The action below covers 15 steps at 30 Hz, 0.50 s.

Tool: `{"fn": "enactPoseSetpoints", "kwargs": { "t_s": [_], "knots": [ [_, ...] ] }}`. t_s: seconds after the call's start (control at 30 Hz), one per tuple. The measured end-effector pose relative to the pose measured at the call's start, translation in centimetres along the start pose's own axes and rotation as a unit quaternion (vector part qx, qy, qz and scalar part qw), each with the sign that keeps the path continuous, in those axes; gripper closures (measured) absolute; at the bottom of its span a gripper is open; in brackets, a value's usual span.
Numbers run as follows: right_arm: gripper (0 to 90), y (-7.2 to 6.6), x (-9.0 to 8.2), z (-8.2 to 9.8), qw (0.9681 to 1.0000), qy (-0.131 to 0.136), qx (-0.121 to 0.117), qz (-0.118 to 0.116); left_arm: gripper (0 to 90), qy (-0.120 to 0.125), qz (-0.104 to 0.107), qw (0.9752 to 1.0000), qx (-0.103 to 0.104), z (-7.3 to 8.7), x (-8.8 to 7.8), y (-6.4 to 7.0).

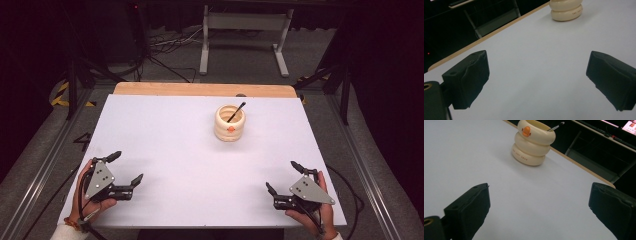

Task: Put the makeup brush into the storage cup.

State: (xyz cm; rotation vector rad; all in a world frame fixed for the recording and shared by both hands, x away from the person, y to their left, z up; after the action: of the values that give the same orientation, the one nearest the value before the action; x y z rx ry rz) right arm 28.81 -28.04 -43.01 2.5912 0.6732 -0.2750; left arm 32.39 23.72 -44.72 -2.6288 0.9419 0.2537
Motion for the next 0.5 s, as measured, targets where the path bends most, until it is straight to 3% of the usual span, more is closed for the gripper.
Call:
{"fn": "enactPoseSetpoints", "kwargs": {
  "t_s": [0.5],
  "knots": [
    [4.3,0.1,0.1,0.2,1.0000,-0.005,0.000,0.002,5.8,-0.003,-0.007,0.9997,-0.021,1.1,-1.4,-0.5]
  ]
}}
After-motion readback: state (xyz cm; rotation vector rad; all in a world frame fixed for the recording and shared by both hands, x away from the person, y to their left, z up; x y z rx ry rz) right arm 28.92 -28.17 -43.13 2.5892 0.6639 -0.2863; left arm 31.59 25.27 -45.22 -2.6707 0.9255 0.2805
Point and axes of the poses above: each handheld gripper's, and its own axes: x roughly forward along the jaws, z roughly out of its underside, y roughly to its right, the point moved 2 cm from there along x, roughly forward along the jaws, and after that the axes turned 3 degrees about y, right-handed, at the moved point
